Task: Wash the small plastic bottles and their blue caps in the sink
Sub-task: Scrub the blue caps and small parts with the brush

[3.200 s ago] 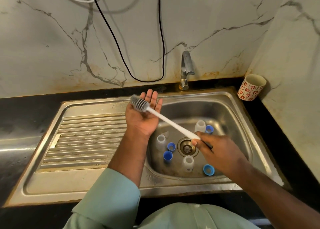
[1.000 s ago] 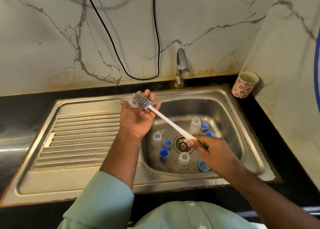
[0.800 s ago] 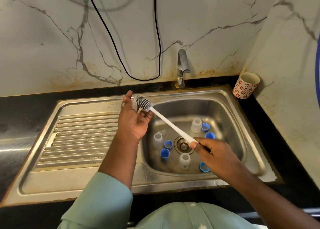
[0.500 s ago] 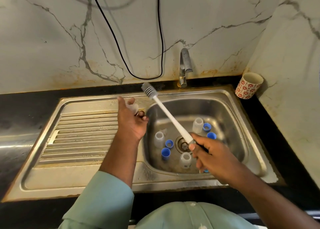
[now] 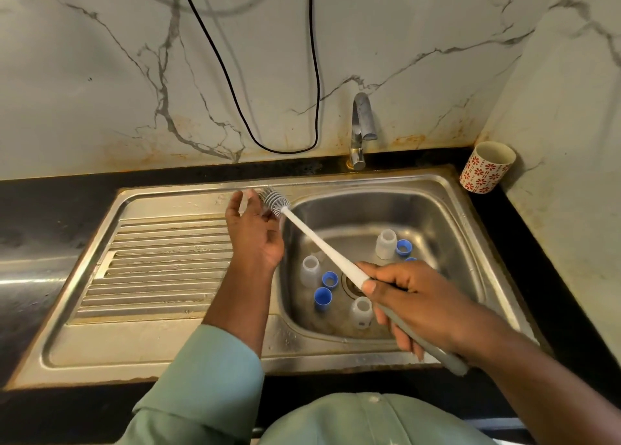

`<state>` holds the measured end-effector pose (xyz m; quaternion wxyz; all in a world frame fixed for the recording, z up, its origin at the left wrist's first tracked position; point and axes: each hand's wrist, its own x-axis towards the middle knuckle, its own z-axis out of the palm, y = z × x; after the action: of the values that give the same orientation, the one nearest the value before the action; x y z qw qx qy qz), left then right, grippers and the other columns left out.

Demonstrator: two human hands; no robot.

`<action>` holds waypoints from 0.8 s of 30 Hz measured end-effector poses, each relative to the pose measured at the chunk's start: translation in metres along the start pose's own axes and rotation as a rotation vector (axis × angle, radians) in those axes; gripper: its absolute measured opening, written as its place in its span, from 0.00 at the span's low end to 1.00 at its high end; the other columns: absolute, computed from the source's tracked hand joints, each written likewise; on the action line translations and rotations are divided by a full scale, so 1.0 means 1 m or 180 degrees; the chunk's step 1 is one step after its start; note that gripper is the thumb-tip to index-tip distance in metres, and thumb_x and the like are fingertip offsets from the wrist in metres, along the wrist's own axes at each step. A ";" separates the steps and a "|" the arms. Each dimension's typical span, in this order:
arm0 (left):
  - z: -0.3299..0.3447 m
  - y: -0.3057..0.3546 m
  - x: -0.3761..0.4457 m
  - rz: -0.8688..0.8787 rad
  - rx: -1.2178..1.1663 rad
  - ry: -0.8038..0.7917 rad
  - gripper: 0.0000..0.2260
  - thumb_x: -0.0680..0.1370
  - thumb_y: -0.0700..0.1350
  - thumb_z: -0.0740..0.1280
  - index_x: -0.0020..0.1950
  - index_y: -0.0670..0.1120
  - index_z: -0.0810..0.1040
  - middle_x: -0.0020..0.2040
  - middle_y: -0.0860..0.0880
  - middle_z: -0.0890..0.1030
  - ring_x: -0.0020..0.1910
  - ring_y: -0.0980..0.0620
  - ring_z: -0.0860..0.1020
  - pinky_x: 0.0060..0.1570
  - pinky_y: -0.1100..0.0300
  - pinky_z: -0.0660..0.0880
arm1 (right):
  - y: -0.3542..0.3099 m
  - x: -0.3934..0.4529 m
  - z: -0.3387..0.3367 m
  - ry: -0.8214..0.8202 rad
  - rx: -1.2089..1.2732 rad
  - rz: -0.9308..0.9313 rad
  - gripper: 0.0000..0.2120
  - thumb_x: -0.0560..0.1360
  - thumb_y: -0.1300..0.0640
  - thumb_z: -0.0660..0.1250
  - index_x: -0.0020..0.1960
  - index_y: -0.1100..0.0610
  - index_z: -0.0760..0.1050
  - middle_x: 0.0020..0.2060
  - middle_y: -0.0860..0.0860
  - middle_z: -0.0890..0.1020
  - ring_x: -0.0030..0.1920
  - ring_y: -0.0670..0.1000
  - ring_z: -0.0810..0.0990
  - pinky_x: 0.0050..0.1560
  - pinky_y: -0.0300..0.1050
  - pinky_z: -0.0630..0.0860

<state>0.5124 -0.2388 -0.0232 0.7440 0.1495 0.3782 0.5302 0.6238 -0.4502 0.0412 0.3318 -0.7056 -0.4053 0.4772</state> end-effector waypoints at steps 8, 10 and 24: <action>0.008 -0.004 0.005 0.0306 -0.0052 -0.0042 0.17 0.81 0.38 0.65 0.69 0.50 0.73 0.60 0.41 0.80 0.53 0.46 0.81 0.45 0.58 0.81 | -0.021 -0.002 -0.010 -0.0080 0.0203 -0.0021 0.10 0.82 0.54 0.59 0.52 0.41 0.76 0.32 0.53 0.79 0.24 0.49 0.73 0.23 0.41 0.72; 0.009 -0.008 0.000 0.0274 0.0232 -0.0355 0.17 0.80 0.38 0.65 0.69 0.49 0.74 0.61 0.40 0.80 0.56 0.45 0.81 0.51 0.56 0.81 | -0.023 0.001 -0.011 0.0053 0.0301 -0.0005 0.12 0.82 0.55 0.59 0.49 0.39 0.75 0.33 0.53 0.78 0.24 0.49 0.73 0.23 0.41 0.72; 0.010 -0.002 -0.005 0.0437 0.0728 0.0034 0.18 0.79 0.38 0.69 0.66 0.54 0.76 0.57 0.48 0.83 0.55 0.52 0.82 0.57 0.55 0.79 | -0.022 -0.002 -0.013 -0.0043 0.0397 0.0099 0.10 0.82 0.55 0.59 0.57 0.43 0.76 0.32 0.54 0.78 0.24 0.48 0.72 0.23 0.41 0.72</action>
<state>0.5201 -0.2422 -0.0160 0.6821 0.2560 0.4290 0.5340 0.6302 -0.4435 0.0649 0.3650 -0.6865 -0.3660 0.5114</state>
